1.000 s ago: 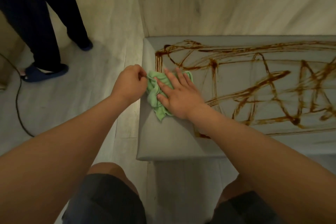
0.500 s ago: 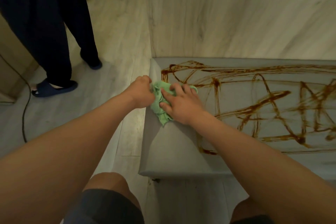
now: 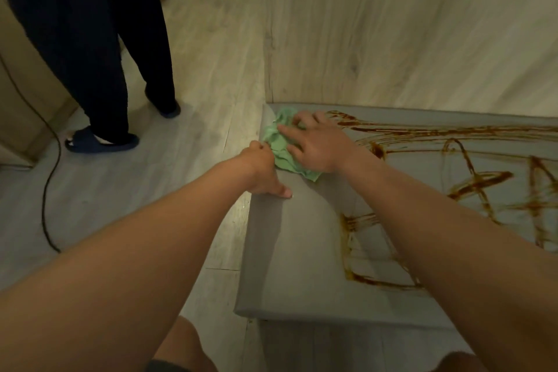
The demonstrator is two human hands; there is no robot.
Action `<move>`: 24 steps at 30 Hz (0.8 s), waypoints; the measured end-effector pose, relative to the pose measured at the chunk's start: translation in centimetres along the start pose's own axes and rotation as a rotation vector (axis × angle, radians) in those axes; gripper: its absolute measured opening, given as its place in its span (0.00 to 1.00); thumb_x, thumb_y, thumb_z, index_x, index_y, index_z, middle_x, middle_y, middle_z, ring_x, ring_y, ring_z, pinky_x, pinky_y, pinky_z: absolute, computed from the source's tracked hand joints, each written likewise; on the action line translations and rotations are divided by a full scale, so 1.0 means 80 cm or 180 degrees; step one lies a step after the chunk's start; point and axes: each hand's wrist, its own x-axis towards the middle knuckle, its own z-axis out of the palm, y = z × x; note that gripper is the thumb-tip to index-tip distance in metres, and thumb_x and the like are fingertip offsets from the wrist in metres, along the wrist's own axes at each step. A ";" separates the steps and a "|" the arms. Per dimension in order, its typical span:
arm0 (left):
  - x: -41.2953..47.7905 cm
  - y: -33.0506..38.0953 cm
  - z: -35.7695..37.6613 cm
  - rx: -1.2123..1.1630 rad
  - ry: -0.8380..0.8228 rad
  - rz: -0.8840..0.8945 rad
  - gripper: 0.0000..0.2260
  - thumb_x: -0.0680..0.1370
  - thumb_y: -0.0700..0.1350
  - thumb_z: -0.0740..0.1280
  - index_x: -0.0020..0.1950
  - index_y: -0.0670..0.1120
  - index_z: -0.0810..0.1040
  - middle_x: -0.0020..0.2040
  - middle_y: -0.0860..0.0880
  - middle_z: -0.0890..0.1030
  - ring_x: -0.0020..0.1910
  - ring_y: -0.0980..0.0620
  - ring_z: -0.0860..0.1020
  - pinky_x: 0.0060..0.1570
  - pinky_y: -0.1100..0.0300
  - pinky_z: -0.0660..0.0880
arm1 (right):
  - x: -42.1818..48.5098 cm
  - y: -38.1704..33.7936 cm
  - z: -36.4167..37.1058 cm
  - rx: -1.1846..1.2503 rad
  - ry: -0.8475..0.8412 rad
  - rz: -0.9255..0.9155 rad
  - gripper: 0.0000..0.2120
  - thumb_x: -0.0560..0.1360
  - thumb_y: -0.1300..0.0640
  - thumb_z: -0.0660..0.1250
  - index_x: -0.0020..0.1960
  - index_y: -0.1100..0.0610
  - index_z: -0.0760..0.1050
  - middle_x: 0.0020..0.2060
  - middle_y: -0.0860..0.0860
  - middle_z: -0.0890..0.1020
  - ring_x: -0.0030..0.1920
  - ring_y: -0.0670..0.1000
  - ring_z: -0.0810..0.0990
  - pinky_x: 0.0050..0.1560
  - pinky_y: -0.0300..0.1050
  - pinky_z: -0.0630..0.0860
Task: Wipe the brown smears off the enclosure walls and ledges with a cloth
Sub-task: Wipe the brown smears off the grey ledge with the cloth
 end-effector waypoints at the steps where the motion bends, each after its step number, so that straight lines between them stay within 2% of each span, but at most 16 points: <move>1: 0.005 0.001 0.005 0.0011 0.0067 -0.0013 0.60 0.66 0.71 0.76 0.84 0.41 0.49 0.77 0.42 0.60 0.77 0.41 0.62 0.75 0.48 0.67 | -0.004 0.002 0.008 -0.0188 0.0041 -0.0193 0.28 0.84 0.41 0.49 0.83 0.46 0.58 0.79 0.53 0.62 0.75 0.61 0.61 0.73 0.58 0.59; 3: 0.013 0.002 0.013 -0.0112 0.0199 -0.0084 0.61 0.65 0.68 0.79 0.84 0.42 0.48 0.77 0.43 0.59 0.77 0.42 0.62 0.75 0.48 0.67 | 0.005 0.004 0.023 -0.0274 0.0002 -0.0291 0.29 0.85 0.41 0.45 0.83 0.48 0.57 0.81 0.49 0.60 0.79 0.58 0.58 0.76 0.59 0.53; 7: 0.009 0.009 0.017 -0.0188 0.0335 -0.0211 0.69 0.64 0.62 0.82 0.82 0.45 0.31 0.78 0.43 0.57 0.78 0.42 0.61 0.72 0.44 0.69 | 0.045 -0.003 0.022 -0.0155 -0.0030 0.0420 0.28 0.86 0.43 0.44 0.84 0.51 0.51 0.83 0.49 0.55 0.83 0.60 0.47 0.79 0.64 0.43; 9: 0.007 0.014 0.015 -0.0092 0.0364 -0.0216 0.70 0.63 0.62 0.83 0.82 0.46 0.30 0.79 0.43 0.55 0.78 0.42 0.59 0.72 0.43 0.69 | 0.054 -0.006 0.020 -0.0117 -0.0034 0.0696 0.29 0.86 0.44 0.43 0.85 0.53 0.50 0.83 0.50 0.54 0.83 0.62 0.45 0.80 0.65 0.41; 12: 0.009 0.019 0.008 0.0300 0.0299 -0.0208 0.67 0.64 0.65 0.81 0.83 0.45 0.36 0.78 0.43 0.52 0.78 0.42 0.56 0.72 0.44 0.68 | 0.046 -0.006 0.014 -0.0250 -0.0076 0.1105 0.29 0.86 0.47 0.42 0.84 0.58 0.52 0.83 0.55 0.55 0.82 0.63 0.45 0.80 0.65 0.40; 14: 0.010 0.024 0.003 0.0543 0.0273 -0.0198 0.65 0.63 0.66 0.81 0.83 0.44 0.43 0.75 0.44 0.55 0.76 0.42 0.57 0.71 0.45 0.68 | 0.038 -0.010 0.008 -0.0489 -0.0170 0.1421 0.29 0.86 0.49 0.43 0.81 0.61 0.60 0.82 0.59 0.57 0.82 0.64 0.47 0.80 0.65 0.40; 16: 0.011 0.027 0.001 0.0609 0.0283 -0.0194 0.62 0.61 0.66 0.82 0.82 0.42 0.50 0.72 0.45 0.58 0.74 0.43 0.59 0.69 0.46 0.68 | 0.037 -0.013 0.015 -0.0549 -0.0120 0.1360 0.27 0.86 0.50 0.45 0.79 0.61 0.66 0.81 0.63 0.58 0.81 0.65 0.50 0.80 0.64 0.42; 18: 0.011 0.027 0.001 0.0616 0.0299 -0.0183 0.60 0.62 0.65 0.82 0.81 0.42 0.52 0.70 0.46 0.59 0.72 0.44 0.60 0.66 0.47 0.70 | 0.039 -0.007 0.029 -0.0105 0.0120 0.1029 0.29 0.86 0.47 0.46 0.80 0.62 0.62 0.81 0.64 0.55 0.82 0.63 0.51 0.82 0.59 0.46; 20: 0.011 0.028 -0.002 0.0670 0.0234 -0.0194 0.60 0.62 0.66 0.81 0.81 0.42 0.52 0.70 0.46 0.58 0.72 0.44 0.59 0.63 0.47 0.73 | 0.035 0.007 0.031 0.0495 0.0081 0.0866 0.35 0.86 0.41 0.45 0.83 0.64 0.51 0.83 0.61 0.49 0.83 0.58 0.48 0.82 0.53 0.45; 22: 0.013 0.031 -0.006 0.0763 0.0097 -0.0256 0.61 0.62 0.67 0.81 0.81 0.42 0.53 0.71 0.47 0.58 0.72 0.45 0.59 0.62 0.46 0.75 | 0.028 0.026 0.028 0.0490 -0.0028 0.0718 0.39 0.84 0.35 0.44 0.84 0.62 0.46 0.84 0.58 0.47 0.83 0.55 0.46 0.82 0.51 0.44; 24: 0.015 0.037 -0.012 0.0825 -0.0026 -0.0333 0.60 0.61 0.67 0.81 0.81 0.42 0.54 0.72 0.47 0.57 0.72 0.45 0.58 0.63 0.46 0.75 | 0.020 0.049 0.025 0.0323 -0.0107 0.0731 0.39 0.84 0.34 0.44 0.84 0.59 0.46 0.84 0.56 0.48 0.83 0.54 0.46 0.82 0.51 0.45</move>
